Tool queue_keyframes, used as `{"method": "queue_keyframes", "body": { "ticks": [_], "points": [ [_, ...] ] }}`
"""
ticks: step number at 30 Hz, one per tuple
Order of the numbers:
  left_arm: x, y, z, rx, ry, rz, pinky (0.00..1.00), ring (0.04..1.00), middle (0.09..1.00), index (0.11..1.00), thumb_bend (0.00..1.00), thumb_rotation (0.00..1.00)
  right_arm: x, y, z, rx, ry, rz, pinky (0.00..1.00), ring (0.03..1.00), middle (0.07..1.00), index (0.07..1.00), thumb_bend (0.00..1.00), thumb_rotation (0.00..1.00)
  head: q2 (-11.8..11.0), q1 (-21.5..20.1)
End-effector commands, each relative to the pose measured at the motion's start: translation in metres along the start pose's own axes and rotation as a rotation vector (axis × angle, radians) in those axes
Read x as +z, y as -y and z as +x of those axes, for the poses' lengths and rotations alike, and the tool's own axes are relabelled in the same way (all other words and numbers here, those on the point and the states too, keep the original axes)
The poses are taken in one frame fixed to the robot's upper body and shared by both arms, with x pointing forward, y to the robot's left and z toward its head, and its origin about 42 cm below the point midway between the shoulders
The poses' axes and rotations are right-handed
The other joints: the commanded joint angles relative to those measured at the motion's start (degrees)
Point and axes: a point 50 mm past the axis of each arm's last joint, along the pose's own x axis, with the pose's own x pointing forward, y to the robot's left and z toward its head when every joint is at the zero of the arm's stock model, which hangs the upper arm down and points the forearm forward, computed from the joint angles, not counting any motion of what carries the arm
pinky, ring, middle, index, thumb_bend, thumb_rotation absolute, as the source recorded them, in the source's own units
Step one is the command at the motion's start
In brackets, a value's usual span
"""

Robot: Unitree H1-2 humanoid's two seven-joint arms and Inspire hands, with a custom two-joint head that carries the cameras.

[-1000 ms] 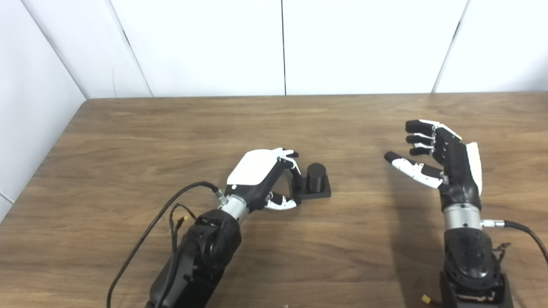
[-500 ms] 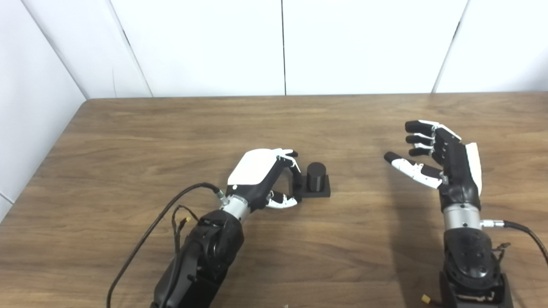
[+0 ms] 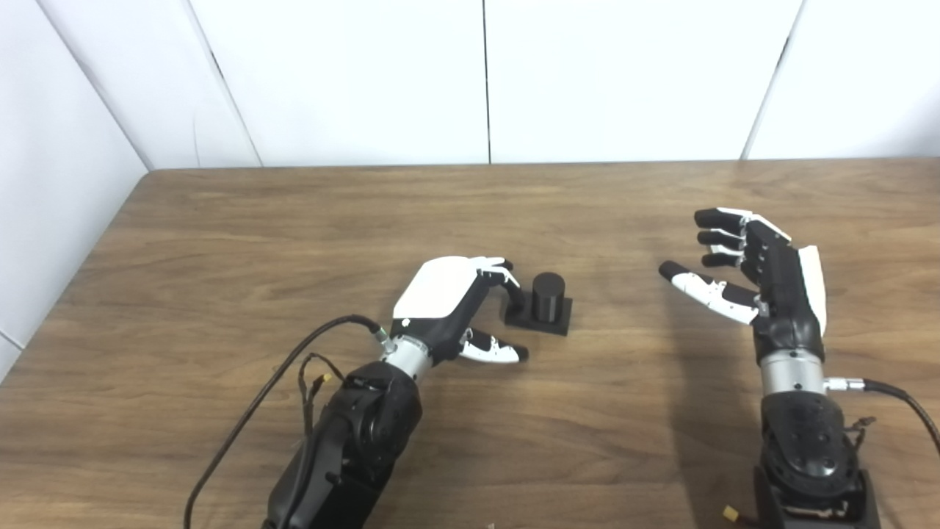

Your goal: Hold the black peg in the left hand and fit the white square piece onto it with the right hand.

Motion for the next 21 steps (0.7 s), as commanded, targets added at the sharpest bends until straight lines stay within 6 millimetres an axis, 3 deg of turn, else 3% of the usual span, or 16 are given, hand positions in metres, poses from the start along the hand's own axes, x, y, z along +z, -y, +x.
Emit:
{"method": "queue_keyframes", "body": {
  "ticks": [1,21],
  "points": [
    [0.0032,-0.0124,0.0084,0.038,0.015,0.034,0.83,0.886,0.872,0.684,0.88,0.26,0.0189,0.0007,0.0098,-0.015,0.088,0.009,0.57,0.681,0.701,0.626,0.69,0.09,0.06,0.03],
    [0.0008,-0.0143,0.0097,0.029,0.011,0.034,0.83,0.880,0.867,0.661,0.88,0.24,0.0206,-0.0002,0.0120,-0.017,0.080,-0.004,0.58,0.680,0.700,0.616,0.69,0.10,0.35,-0.07]
  ]
}}
